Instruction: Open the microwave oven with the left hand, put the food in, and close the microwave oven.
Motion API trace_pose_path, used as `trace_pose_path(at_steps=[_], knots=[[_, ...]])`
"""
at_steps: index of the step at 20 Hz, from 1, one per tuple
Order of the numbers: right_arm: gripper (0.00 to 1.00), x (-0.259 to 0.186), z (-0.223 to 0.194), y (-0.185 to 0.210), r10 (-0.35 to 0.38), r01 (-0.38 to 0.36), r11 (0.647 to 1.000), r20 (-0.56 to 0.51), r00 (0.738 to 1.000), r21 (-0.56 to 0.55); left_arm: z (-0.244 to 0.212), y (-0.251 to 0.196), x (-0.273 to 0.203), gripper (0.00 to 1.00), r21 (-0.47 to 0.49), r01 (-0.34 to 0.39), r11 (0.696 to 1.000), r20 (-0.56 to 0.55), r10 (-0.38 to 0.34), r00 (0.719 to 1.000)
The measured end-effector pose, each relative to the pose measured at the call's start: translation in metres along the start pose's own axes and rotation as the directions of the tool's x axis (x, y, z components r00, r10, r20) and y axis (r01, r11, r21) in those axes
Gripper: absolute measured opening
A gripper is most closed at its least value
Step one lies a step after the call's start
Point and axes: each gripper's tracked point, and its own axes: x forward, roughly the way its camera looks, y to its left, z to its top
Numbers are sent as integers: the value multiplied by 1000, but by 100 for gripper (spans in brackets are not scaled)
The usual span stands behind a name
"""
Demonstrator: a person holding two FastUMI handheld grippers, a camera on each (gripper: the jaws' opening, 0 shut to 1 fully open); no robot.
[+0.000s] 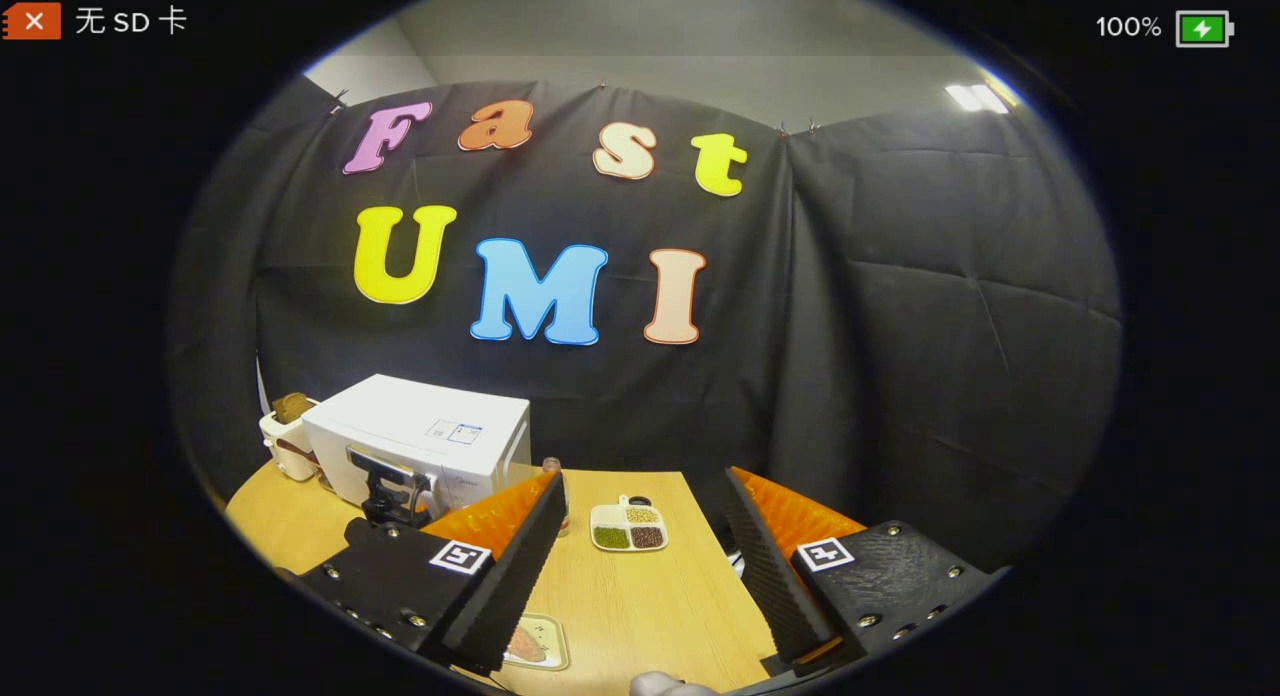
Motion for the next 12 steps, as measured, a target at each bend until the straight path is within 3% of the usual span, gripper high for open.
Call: trace_pose_path(at_steps=[4,10,12], knots=[[96,-4,-2,4,15,-15,1000,-6,1000,-7,-1,-1,-2,11,27,-7,1000,-21,7,1000],[96,-8,-1,0,10,-10,1000,3,1000,-18,-1,0,-3,11,51,6,999,-37,-4,999],[96,-9,-4,0,18,-18,1000,2,1000,-20,-13,0,-26,12,47,14,999,-59,-11,998]])
